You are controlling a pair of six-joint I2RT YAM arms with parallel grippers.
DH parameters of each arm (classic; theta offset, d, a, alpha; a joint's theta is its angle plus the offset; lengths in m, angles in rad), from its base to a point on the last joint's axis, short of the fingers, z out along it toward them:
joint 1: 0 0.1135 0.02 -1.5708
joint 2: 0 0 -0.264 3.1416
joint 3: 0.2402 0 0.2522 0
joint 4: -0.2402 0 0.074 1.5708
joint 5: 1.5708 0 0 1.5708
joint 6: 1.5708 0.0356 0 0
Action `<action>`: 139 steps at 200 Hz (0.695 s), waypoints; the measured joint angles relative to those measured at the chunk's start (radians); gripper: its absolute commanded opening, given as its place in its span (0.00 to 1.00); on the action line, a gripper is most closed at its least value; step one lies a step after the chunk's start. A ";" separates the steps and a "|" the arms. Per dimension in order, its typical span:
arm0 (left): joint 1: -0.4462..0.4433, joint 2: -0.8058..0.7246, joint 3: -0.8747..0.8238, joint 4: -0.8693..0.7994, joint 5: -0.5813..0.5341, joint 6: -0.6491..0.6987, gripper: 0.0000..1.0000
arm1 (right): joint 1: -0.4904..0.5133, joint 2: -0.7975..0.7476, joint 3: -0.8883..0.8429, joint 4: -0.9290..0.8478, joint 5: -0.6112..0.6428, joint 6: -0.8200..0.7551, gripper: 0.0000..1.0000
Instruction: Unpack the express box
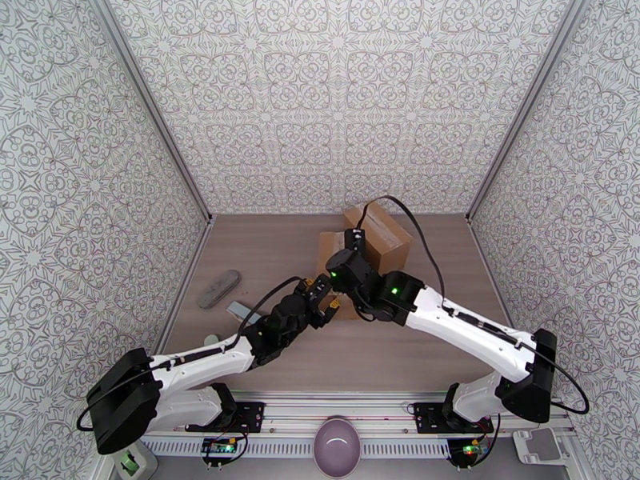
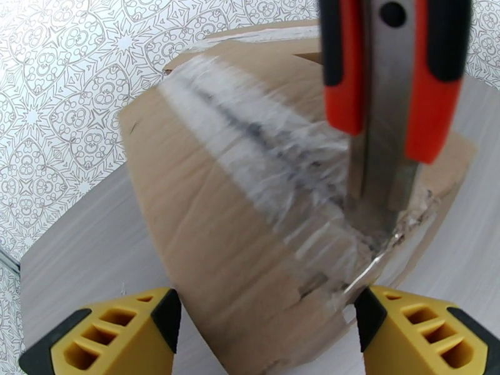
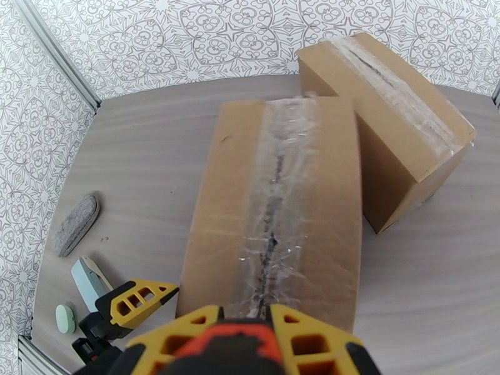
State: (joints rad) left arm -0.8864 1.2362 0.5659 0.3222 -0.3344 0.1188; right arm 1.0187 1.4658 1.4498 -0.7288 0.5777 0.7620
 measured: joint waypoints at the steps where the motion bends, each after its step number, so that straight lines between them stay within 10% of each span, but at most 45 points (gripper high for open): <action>1: 0.000 0.000 0.000 -0.001 0.000 0.000 0.79 | 0.000 0.000 0.000 0.000 0.000 0.000 0.00; 139: -0.002 -0.011 0.002 -0.040 -0.246 -0.037 0.80 | 0.013 -0.018 0.005 -0.148 -0.113 0.034 0.00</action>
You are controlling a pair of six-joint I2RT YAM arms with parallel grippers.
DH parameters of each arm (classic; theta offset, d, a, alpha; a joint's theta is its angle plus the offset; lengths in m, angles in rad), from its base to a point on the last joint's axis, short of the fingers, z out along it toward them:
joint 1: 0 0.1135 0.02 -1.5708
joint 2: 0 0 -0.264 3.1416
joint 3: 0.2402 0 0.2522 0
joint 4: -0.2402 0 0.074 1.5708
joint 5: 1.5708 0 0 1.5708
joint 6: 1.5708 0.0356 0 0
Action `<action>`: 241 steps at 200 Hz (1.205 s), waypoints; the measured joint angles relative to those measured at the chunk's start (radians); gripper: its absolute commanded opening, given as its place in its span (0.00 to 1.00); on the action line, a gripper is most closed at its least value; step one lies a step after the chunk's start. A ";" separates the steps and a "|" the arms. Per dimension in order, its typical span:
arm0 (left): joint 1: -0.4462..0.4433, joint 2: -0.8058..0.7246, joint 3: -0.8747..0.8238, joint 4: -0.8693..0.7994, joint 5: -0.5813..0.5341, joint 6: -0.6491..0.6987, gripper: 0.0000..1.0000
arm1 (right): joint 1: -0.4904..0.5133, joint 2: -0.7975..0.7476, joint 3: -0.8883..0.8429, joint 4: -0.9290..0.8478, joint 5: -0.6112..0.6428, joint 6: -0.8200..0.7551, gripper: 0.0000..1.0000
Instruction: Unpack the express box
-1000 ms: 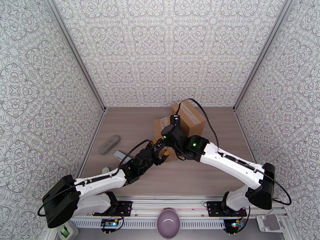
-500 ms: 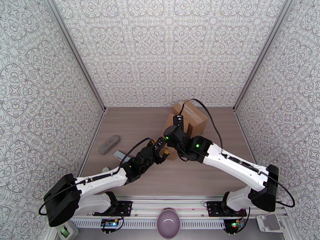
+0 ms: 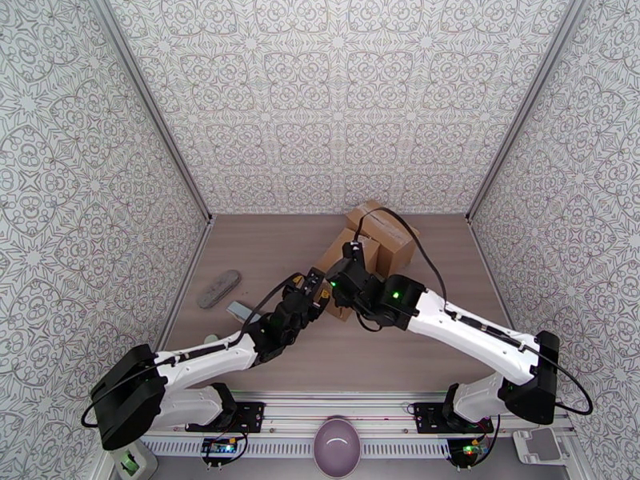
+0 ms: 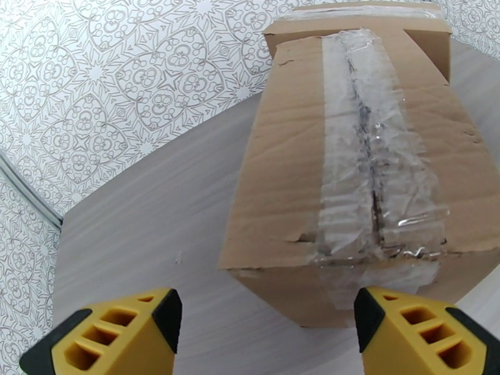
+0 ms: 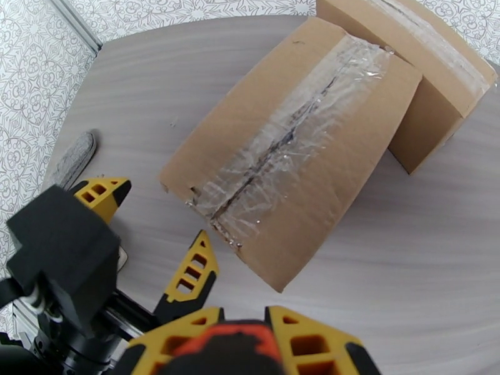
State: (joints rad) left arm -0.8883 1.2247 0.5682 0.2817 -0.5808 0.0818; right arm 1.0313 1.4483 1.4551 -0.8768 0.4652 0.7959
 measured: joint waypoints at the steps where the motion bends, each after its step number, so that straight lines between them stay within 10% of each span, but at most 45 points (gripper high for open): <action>1: 0.000 0.000 0.000 0.000 0.000 0.000 0.80 | 0.000 -0.001 0.001 0.000 0.001 0.000 0.00; 68: 0.180 -0.249 -0.026 -0.056 0.286 -0.014 0.80 | -0.131 -0.066 0.015 -0.074 0.081 -0.090 0.00; 124: 0.422 -0.029 0.175 -0.105 0.698 -0.149 0.80 | -0.308 -0.063 -0.195 -0.005 0.095 -0.163 0.00; 241: 0.460 0.204 0.228 0.011 1.107 -0.377 0.81 | -0.379 0.311 0.019 0.164 -0.012 -0.319 0.00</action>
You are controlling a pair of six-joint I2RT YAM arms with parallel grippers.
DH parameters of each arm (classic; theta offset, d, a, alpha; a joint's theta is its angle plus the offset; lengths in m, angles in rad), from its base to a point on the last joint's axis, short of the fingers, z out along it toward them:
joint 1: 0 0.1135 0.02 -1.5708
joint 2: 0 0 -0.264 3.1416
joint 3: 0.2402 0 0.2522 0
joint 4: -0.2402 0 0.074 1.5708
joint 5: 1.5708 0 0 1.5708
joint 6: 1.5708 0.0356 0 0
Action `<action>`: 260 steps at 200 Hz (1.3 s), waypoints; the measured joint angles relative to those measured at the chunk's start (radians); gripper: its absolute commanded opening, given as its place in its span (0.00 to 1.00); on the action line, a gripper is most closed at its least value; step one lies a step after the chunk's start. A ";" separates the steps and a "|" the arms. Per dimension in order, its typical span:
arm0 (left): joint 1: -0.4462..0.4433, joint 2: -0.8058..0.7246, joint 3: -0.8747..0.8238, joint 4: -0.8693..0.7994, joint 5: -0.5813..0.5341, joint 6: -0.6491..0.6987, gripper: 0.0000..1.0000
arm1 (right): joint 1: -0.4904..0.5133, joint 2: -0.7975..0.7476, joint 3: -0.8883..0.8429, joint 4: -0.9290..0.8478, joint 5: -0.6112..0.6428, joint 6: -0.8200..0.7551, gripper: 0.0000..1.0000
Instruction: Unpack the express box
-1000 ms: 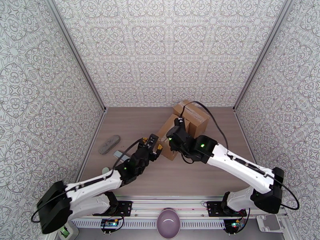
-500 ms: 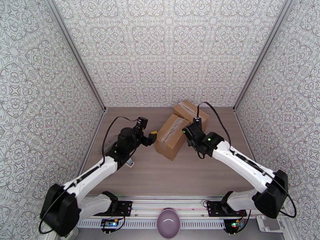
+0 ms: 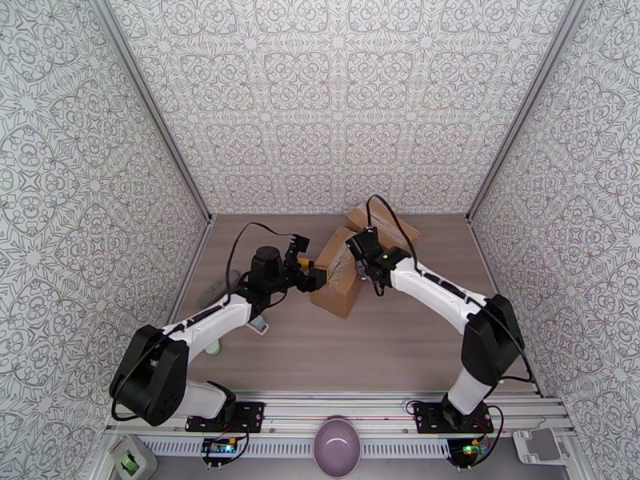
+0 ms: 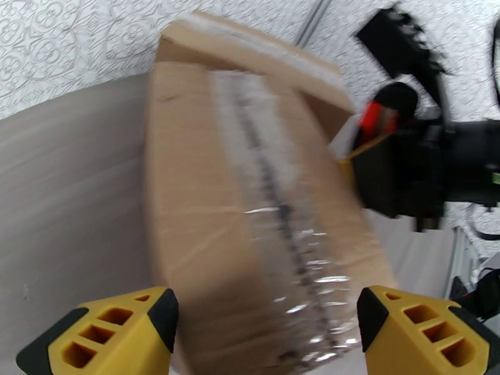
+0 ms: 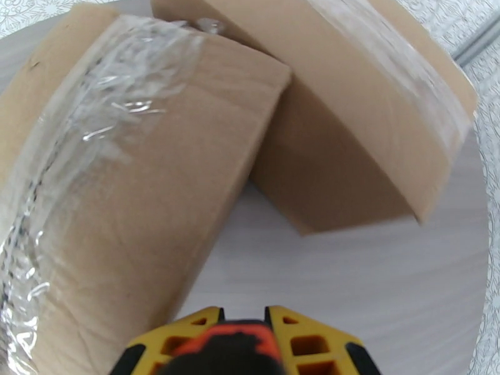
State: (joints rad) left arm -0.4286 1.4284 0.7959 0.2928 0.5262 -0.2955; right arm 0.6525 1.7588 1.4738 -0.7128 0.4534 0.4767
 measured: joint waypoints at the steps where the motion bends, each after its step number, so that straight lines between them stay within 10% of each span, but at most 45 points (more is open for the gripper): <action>1: 0.000 0.000 -0.001 0.003 0.002 -0.002 0.81 | 0.000 0.002 0.003 0.001 -0.002 -0.001 0.00; 156: -0.161 -0.407 -0.183 -0.240 -0.155 0.048 0.84 | -0.009 0.208 0.259 0.088 -0.161 -0.220 0.00; 260: 0.223 0.109 0.467 -0.439 -0.134 0.194 0.86 | -0.013 -0.220 -0.120 0.094 -0.121 -0.177 0.00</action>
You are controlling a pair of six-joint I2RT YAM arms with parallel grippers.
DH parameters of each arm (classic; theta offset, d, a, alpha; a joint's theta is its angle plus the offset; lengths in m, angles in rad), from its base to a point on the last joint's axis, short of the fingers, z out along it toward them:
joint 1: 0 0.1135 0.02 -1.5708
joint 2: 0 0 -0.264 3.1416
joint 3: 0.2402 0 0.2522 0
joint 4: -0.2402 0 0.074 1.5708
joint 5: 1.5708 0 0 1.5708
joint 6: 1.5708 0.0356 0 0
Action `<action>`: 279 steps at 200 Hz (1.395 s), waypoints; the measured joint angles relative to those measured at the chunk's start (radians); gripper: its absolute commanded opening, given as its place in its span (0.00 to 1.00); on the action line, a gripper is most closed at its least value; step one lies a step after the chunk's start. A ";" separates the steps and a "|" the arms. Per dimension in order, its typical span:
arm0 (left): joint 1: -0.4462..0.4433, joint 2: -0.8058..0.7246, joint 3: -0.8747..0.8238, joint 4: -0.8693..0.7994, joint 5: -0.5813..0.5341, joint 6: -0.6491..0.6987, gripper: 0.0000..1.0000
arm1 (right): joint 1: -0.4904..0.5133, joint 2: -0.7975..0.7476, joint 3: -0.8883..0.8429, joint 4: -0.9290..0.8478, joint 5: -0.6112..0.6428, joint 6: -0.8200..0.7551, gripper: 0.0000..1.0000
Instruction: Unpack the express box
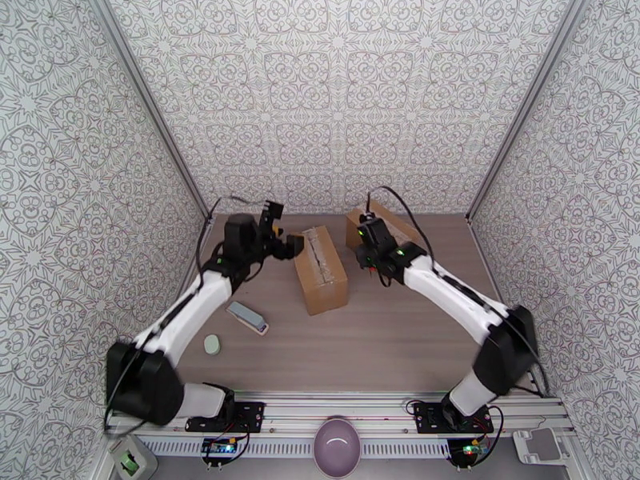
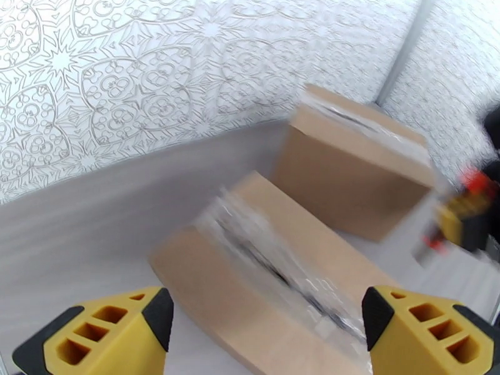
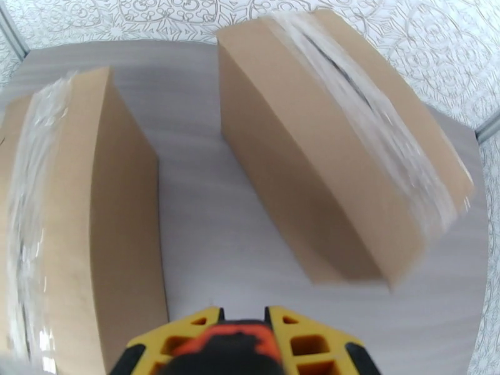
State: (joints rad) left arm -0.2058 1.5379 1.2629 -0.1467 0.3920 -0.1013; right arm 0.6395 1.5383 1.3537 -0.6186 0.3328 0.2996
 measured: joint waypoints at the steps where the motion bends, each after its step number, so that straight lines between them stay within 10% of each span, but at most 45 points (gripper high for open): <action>1: 0.002 0.006 0.006 0.000 0.002 -0.001 0.86 | 0.003 -0.005 -0.005 0.000 0.000 0.000 0.00; 58: 0.071 0.300 0.222 -0.015 0.114 -0.031 0.87 | 0.166 -0.045 -0.160 0.016 -0.008 0.018 0.00; 147: 0.071 0.338 0.124 0.106 0.310 -0.082 0.85 | 0.210 0.039 -0.163 0.131 -0.037 0.014 0.00; 279: 0.071 -0.098 -0.320 0.092 0.186 -0.070 0.86 | 0.065 0.095 -0.106 0.117 0.003 -0.016 0.00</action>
State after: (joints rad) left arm -0.1352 1.4399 0.9432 -0.0547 0.5777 -0.1715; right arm 0.7048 1.6337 1.2472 -0.5011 0.3359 0.2832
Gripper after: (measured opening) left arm 0.844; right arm 0.204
